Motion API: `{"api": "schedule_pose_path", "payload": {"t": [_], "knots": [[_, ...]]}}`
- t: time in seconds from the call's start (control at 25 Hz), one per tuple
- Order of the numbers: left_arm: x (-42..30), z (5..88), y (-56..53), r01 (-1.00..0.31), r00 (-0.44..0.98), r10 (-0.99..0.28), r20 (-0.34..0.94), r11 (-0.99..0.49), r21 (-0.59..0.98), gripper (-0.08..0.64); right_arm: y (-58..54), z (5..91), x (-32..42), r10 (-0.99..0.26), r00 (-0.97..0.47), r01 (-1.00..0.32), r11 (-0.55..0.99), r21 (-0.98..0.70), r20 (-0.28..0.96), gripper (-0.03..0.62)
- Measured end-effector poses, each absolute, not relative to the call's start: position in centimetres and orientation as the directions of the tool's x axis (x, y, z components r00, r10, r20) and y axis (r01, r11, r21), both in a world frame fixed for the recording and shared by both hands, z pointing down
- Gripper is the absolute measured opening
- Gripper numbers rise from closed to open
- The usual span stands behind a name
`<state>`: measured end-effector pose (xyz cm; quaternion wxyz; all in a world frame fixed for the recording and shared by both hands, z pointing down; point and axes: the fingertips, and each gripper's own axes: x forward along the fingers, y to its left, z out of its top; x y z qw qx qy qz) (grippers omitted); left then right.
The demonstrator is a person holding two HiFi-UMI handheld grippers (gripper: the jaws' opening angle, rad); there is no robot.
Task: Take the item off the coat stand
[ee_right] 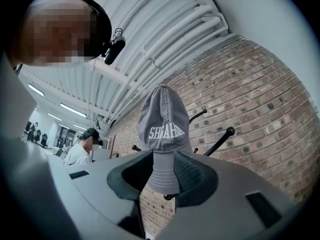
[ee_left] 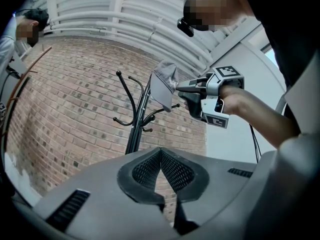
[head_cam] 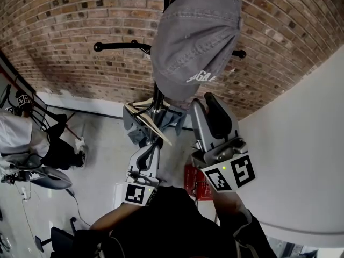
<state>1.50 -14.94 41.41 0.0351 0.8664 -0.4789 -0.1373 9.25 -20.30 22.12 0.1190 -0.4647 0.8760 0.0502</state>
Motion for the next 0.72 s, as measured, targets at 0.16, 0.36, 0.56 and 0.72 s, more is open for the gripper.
{"api": "schedule_pose_path", "payload": {"t": [0.16, 0.36, 0.56, 0.72], "knots": [[1.2, 40.8, -15.3, -0.822, 0.493, -0.840, -0.227, -0.535, 0.195, 0.017, -21.3, 21.2, 9.6, -0.802, -0.536, -0.829, 0.559, -0.015, -0.264, 0.117], [1.2, 41.1, -15.5, -0.820, 0.499, -0.843, -0.200, -0.534, 0.208, 0.017, -21.7, 20.5, 9.3, -0.801, -0.540, -0.833, 0.553, 0.028, -0.259, 0.117], [0.5, 41.4, -15.8, -0.829, 0.485, -0.855, -0.185, -0.517, 0.216, 0.017, -22.0, 20.0, 9.0, -0.807, -0.531, -0.840, 0.541, 0.037, -0.259, 0.118], [0.2, 41.2, -15.9, -0.829, 0.476, -0.856, -0.201, -0.513, 0.224, 0.017, -22.7, 19.7, 9.4, -0.818, -0.512, -0.848, 0.530, 0.000, -0.262, 0.133]]}}
